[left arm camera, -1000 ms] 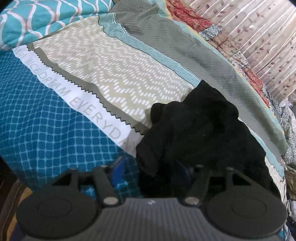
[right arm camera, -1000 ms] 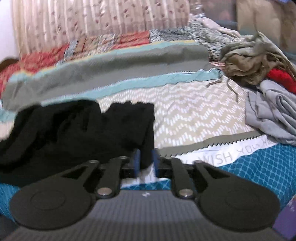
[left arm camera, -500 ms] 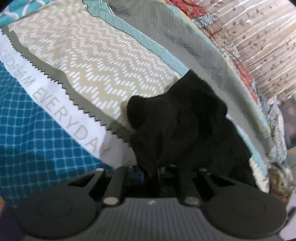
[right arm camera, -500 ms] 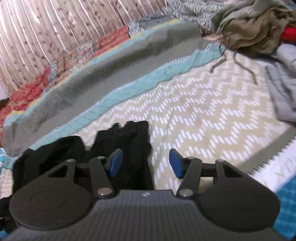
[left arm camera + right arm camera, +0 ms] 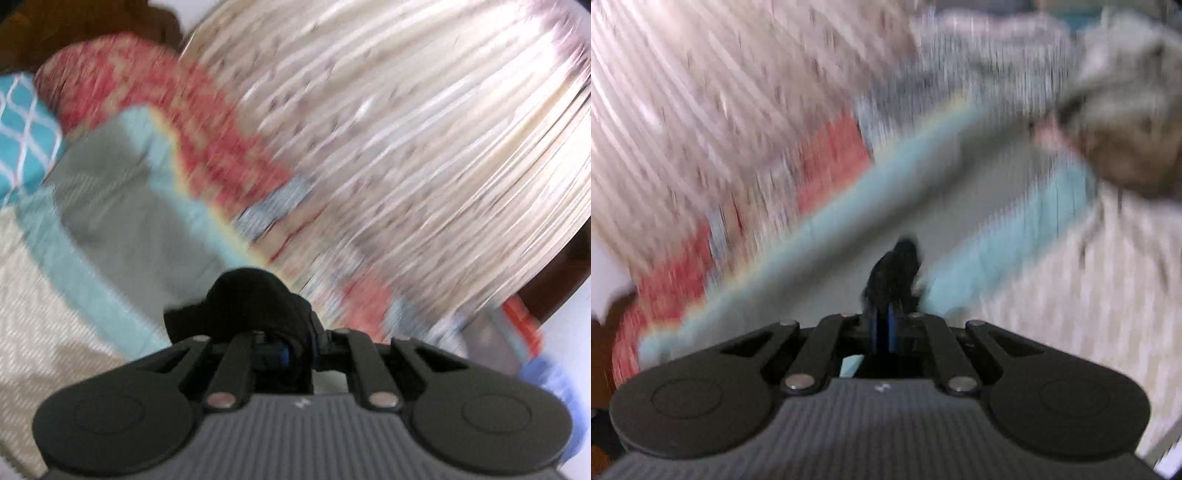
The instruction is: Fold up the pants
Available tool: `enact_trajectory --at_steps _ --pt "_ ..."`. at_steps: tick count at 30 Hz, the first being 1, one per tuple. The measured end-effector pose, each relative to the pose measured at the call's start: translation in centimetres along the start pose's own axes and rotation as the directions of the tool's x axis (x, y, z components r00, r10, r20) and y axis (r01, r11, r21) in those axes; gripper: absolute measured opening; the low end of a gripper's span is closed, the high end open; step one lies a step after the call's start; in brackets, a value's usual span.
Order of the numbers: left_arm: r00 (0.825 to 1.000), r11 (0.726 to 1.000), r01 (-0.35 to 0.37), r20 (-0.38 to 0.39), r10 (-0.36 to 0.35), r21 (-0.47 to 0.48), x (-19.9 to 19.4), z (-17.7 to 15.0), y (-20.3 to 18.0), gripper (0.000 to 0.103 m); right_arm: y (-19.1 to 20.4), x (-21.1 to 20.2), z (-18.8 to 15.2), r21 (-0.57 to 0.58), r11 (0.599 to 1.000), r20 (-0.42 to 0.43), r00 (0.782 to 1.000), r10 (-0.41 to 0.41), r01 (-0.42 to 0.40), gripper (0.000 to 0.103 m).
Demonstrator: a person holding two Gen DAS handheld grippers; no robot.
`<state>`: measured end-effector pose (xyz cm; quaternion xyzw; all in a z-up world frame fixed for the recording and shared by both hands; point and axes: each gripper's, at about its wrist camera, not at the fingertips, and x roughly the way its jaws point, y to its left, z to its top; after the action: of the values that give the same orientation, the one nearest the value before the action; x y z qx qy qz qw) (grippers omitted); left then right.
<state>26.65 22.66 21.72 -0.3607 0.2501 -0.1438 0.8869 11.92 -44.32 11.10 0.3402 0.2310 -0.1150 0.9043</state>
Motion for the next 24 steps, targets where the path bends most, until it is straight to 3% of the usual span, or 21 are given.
enact_trajectory --at_steps 2,4,7,10,13,16,19,22,24 --pt "0.999 1.000 0.012 0.048 -0.013 0.011 -2.1 -0.1 -0.1 0.009 -0.5 -2.6 1.9 0.015 1.000 0.079 0.997 0.011 -0.012 0.008" --pt "0.999 1.000 -0.006 0.037 0.006 0.001 -3.6 -1.2 1.3 0.009 -1.4 -4.3 2.4 0.019 1.000 0.111 0.994 0.009 -0.011 0.008" --pt "0.996 0.996 -0.078 -0.047 0.077 -0.032 -4.7 -4.5 5.8 0.009 -3.8 -6.3 1.5 0.023 1.000 0.104 0.995 0.002 -0.004 0.008" --pt "0.980 0.985 -0.136 -0.158 0.118 -0.110 -5.2 -8.7 11.3 0.009 -7.2 -7.9 -1.2 0.047 0.999 0.065 0.998 -0.025 0.022 0.008" --pt "0.954 0.965 -0.205 -0.253 0.160 -0.164 -6.1 -13.9 16.4 0.009 -10.5 -9.0 -3.4 0.089 0.994 0.014 0.998 -0.064 0.062 0.008" --pt "0.914 0.942 -0.281 -0.351 0.205 -0.182 -6.5 -18.3 20.5 0.009 -14.0 -9.2 -7.1 0.139 0.979 -0.084 0.987 -0.139 0.149 0.008" --pt "0.889 0.919 -0.337 -0.390 0.239 -0.205 -7.4 -21.4 23.4 0.009 -17.7 -10.2 -10.3 0.219 0.951 -0.145 0.971 -0.188 0.217 0.008" --pt "0.908 0.908 -0.305 -0.375 0.187 -0.287 -8.7 -21.8 24.9 0.009 -19.1 -11.5 -11.3 0.269 0.936 -0.151 0.969 -0.193 0.228 0.008" --pt "0.918 0.913 -0.286 -0.356 0.174 -0.290 -9.1 -21.3 24.5 0.009 -19.1 -12.3 -11.1 0.284 0.936 -0.140 0.975 -0.172 0.206 0.008"
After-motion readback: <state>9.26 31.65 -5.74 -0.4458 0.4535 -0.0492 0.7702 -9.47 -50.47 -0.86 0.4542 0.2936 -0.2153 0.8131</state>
